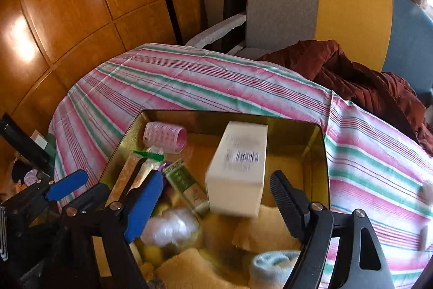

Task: Organize objects
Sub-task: 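Open right tool to drop the box while left tool releases the bar into the tray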

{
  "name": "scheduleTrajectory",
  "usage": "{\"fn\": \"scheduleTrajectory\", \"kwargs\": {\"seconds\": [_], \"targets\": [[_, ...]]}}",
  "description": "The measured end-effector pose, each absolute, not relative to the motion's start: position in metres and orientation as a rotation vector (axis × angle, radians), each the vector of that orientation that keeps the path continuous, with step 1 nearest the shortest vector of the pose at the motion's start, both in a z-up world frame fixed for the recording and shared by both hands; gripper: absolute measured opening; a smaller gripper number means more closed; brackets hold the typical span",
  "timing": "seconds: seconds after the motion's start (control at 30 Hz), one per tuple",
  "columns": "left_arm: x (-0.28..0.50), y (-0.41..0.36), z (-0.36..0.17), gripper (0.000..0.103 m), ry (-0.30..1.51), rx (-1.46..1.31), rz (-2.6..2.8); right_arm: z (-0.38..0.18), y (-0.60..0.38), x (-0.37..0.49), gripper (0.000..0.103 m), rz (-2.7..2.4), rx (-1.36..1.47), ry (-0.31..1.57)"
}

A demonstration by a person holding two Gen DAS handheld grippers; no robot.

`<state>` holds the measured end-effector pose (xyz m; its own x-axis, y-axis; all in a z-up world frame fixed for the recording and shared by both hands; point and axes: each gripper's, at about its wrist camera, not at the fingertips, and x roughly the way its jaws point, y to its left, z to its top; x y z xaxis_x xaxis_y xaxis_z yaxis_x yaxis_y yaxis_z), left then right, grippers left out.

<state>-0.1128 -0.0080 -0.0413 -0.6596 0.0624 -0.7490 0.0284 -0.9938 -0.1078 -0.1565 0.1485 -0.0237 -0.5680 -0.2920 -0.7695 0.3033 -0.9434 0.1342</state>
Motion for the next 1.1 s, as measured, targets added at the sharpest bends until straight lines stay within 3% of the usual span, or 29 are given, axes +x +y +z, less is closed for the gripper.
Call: {"fn": "scheduleTrajectory", "kwargs": {"seconds": [0.5, 0.77, 1.1], "targets": [[-0.077, 0.004, -0.03, 0.046, -0.119, -1.243, 2.846, -0.013, 0.161, -0.114, 0.087, -2.521, 1.211, -0.042], [-0.063, 0.01, -0.023, 0.047, -0.095, -1.214, 2.849, -0.006, 0.164, -0.096, 0.096, -2.536, 1.19, -0.051], [-0.049, 0.019, -0.018, 0.047, -0.072, -1.195, 2.828, -0.003, 0.175, -0.079, 0.098, -2.556, 1.178, -0.087]]}}
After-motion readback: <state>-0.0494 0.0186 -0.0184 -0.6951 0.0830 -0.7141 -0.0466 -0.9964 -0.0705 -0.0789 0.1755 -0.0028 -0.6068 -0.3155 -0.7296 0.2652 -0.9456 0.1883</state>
